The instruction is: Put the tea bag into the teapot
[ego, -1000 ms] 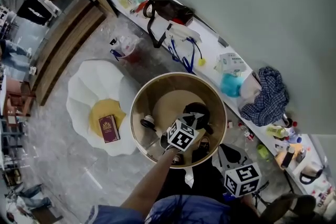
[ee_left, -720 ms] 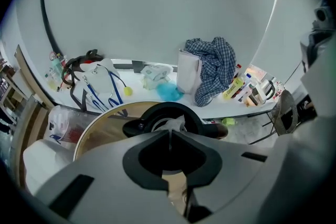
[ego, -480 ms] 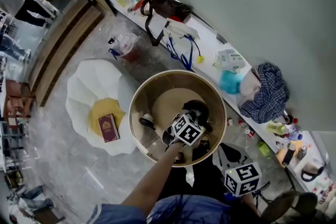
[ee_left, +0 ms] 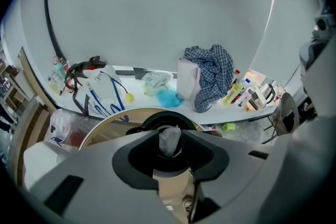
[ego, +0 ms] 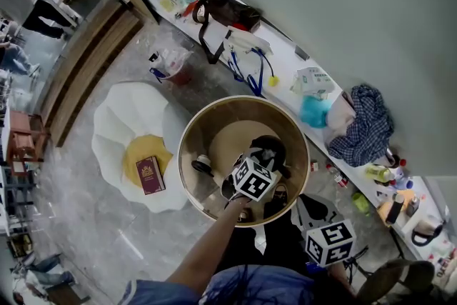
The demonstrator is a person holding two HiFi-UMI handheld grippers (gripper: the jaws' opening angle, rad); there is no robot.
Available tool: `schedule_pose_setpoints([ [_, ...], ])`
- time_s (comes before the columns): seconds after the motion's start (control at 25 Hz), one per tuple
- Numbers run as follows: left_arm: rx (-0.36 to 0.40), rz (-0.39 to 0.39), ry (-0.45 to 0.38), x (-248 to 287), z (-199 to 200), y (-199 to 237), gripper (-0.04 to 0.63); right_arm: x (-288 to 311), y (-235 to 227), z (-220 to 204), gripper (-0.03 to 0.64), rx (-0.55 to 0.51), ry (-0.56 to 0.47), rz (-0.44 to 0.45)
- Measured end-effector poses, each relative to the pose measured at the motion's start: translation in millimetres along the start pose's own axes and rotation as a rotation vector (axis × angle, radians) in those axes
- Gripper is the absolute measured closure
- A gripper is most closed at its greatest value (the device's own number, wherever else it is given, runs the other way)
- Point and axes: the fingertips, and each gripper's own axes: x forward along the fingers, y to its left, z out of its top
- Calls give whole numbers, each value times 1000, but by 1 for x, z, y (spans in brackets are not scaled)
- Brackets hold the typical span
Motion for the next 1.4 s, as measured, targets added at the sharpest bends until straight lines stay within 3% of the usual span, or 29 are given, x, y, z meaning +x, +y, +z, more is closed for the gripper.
schedule_pose_setpoints([
  [0.12, -4, 6, -21, -5, 3, -2, 502, -1, 1, -4, 598, 2, 1, -1],
  [0.24, 22, -4, 22, 2, -4, -6, 557, -1, 1, -6, 598, 5, 1, 0],
  [0.44, 37, -9, 107, 18, -16, -8, 565, -5, -2, -10, 598, 9, -1, -5],
  [0.84, 73, -11, 157, 35, -8, -6, 568, -14, -10, -16, 598, 20, -10, -21],
  [1.0, 86, 1, 130, 31, -7, -6, 522, -17, -9, -16, 598, 15, -18, -21],
  [1.4, -54, 12, -31, -25, -2, -14, 509, -22, -4, -8, 598, 1, -47, -24],
])
